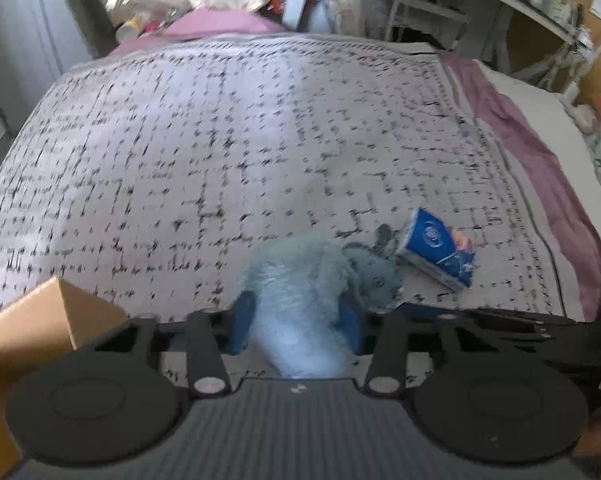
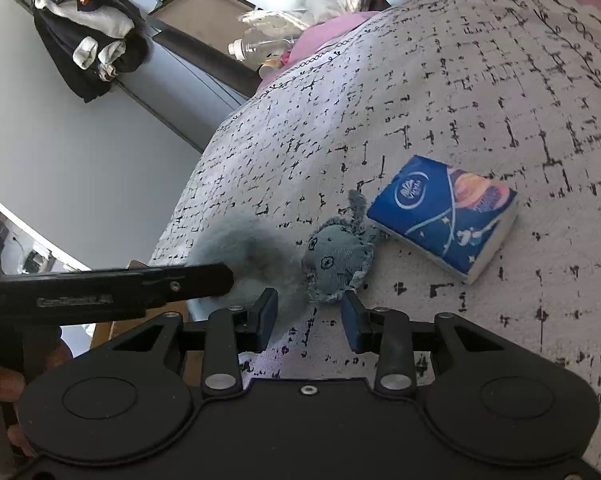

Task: Organize soft objects
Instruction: 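Close left gripper on fluffy blue plush while right gripper closes on it too, then carry fluffy blue plush into cardboard box with both tools and open grippers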

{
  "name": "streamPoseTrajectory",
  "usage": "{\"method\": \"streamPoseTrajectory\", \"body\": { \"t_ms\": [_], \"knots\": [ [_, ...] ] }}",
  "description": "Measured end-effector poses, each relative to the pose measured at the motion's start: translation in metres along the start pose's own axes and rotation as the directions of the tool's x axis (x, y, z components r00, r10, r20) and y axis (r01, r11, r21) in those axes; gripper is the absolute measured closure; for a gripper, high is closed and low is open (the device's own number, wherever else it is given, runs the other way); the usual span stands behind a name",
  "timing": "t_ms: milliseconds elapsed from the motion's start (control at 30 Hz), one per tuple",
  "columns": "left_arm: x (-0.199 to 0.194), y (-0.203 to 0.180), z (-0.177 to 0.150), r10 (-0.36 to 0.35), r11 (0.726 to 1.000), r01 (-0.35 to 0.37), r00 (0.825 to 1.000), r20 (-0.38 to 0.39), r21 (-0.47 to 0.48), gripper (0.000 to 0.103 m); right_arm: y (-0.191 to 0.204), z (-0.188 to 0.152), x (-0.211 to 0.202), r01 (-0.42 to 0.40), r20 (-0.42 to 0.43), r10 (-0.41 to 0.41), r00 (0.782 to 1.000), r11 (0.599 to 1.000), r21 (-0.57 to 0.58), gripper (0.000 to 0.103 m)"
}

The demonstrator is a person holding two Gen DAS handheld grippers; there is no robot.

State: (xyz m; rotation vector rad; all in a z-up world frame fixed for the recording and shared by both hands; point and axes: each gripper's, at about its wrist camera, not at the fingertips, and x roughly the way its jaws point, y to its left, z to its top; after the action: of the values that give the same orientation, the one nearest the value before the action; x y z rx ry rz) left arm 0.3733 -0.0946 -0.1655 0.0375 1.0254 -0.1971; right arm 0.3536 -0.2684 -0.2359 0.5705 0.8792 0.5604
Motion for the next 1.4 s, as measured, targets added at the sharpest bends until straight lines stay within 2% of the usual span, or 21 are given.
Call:
{"method": "streamPoseTrajectory", "body": {
  "t_ms": [100, 333, 400, 433, 567, 833, 1400],
  "knots": [
    [0.002, 0.005, -0.001, 0.003, 1.000, -0.003, 1.000, -0.002, -0.005, 0.065, 0.009, 0.002, 0.004, -0.013, 0.007, 0.013, 1.000, 1.000, -0.015, 0.067],
    [0.000, 0.014, -0.006, -0.033, 0.999, 0.034, 0.999, 0.008, -0.032, 0.071, 0.018, 0.003, 0.021, 0.016, -0.009, -0.017, 1.000, 0.999, -0.030, 0.068],
    [-0.001, 0.016, -0.007, -0.043, 0.998, 0.043, 0.999, 0.010, -0.038, 0.072, 0.020, 0.002, 0.024, 0.012, -0.019, -0.013, 1.000, 0.999, -0.039, 0.074],
    [-0.002, 0.017, -0.007, -0.049, 0.998, 0.049, 0.999, 0.009, -0.043, 0.073, 0.021, 0.002, 0.024, -0.002, -0.028, 0.001, 1.000, 0.999, -0.041, 0.082],
    [-0.011, 0.021, -0.009, -0.058, 0.997, 0.059, 0.998, 0.015, -0.051, 0.073, 0.031, 0.003, 0.017, 0.002, -0.022, -0.003, 1.000, 0.998, -0.065, 0.087],
    [-0.034, 0.007, -0.011, -0.079, 0.996, 0.077, 0.995, 0.064, 0.042, 0.074, 0.048, 0.007, -0.008, 0.047, 0.023, -0.045, 0.999, 0.996, -0.076, 0.088],
    [-0.096, 0.019, -0.023, -0.105, 0.995, 0.103, 0.979, 0.177, 0.021, 0.074, 0.105, 0.007, -0.042, 0.067, 0.087, -0.054, 0.995, 0.985, -0.156, 0.088]
  ]
}}
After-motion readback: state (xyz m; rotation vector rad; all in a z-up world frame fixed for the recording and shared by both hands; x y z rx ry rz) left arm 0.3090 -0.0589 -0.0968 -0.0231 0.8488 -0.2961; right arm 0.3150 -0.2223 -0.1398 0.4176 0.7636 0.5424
